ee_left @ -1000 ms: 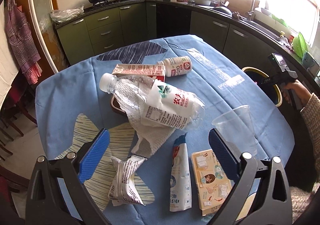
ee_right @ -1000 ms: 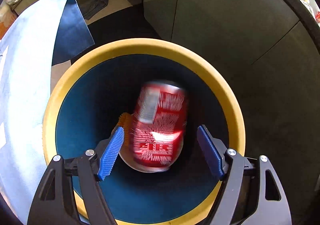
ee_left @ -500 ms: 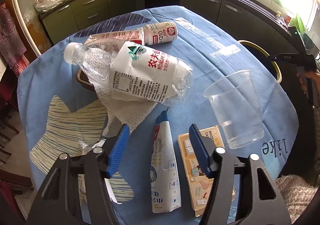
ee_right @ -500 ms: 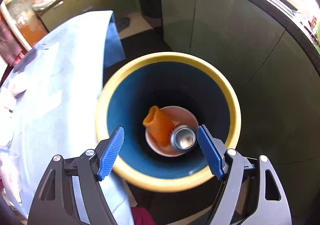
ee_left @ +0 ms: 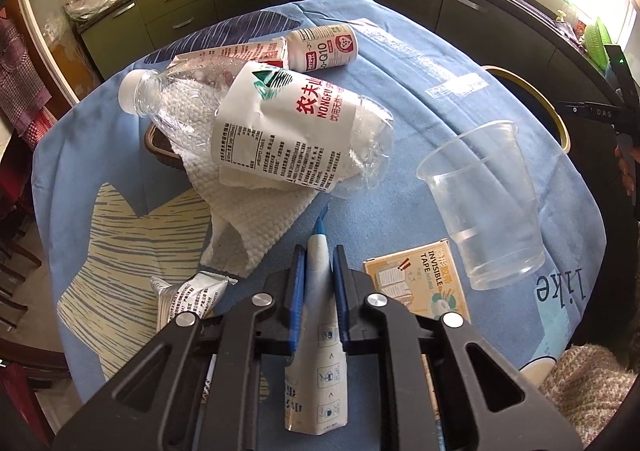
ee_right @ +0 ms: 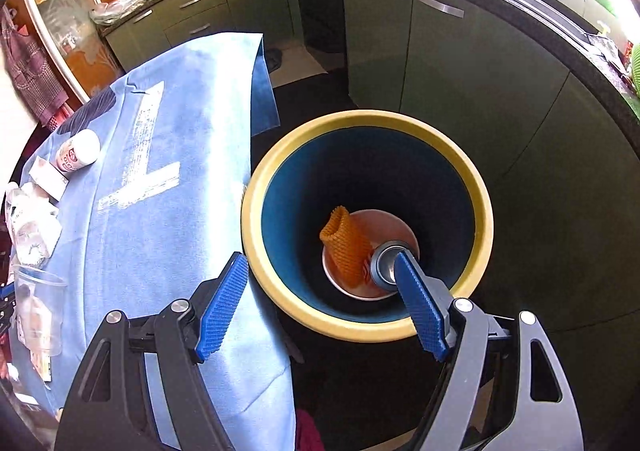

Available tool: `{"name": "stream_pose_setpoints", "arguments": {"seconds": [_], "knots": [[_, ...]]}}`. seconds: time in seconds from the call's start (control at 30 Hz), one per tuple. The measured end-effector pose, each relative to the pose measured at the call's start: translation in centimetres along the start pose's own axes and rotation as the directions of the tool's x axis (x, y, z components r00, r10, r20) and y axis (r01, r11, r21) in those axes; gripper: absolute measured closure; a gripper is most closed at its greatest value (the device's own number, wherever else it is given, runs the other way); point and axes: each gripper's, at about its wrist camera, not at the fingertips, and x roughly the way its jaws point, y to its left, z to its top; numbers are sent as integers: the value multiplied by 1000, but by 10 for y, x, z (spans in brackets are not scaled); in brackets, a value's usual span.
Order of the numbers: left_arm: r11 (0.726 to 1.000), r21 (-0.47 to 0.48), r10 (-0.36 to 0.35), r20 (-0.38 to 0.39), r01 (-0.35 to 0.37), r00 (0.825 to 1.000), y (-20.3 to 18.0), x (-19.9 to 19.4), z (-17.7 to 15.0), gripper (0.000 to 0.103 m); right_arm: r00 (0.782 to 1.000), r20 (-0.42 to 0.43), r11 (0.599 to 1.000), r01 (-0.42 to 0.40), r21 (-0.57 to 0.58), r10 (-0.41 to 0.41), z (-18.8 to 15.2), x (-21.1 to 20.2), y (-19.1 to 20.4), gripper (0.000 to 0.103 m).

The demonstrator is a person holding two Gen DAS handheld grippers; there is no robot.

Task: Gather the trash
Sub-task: 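Grasp the white squeeze tube with the left gripper, then carry the white tube over the bin and release it with the left gripper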

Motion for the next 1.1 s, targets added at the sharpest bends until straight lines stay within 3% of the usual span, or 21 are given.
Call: {"name": "stream_pose_setpoints", "arguments": {"seconds": [0.23,0.4,0.47,0.6,0.73,0.87,0.97,1.1], "knots": [[1000,18,-9,61,8,998,-5,-31,11,91,999,26,1000,-20,9,20,-4,-12,0,28],[992,118,-54,101,42,993,-36,-61,38,91,998,53,999,-26,23,25,-5,-22,-7,28],[981,182,-84,109,63,990,-59,-69,56,91,997,68,999,-25,32,23,-7,-27,-12,28],[938,295,-209,61,183,976,-113,-71,95,91,995,98,998,-23,56,17,-15,-38,-28,28],[884,404,-264,13,236,965,-179,-55,139,91,993,120,996,-10,86,-1,-25,-49,-51,28],[839,442,-320,-68,316,945,-245,-20,185,91,991,130,991,-12,136,-6,-36,-55,-79,28],[824,476,-306,-81,306,949,-293,12,212,91,992,128,987,-9,160,-12,-44,-58,-95,28],[831,481,-274,-85,281,958,-344,58,238,86,992,126,983,-11,185,-13,-54,-61,-111,28]]}}
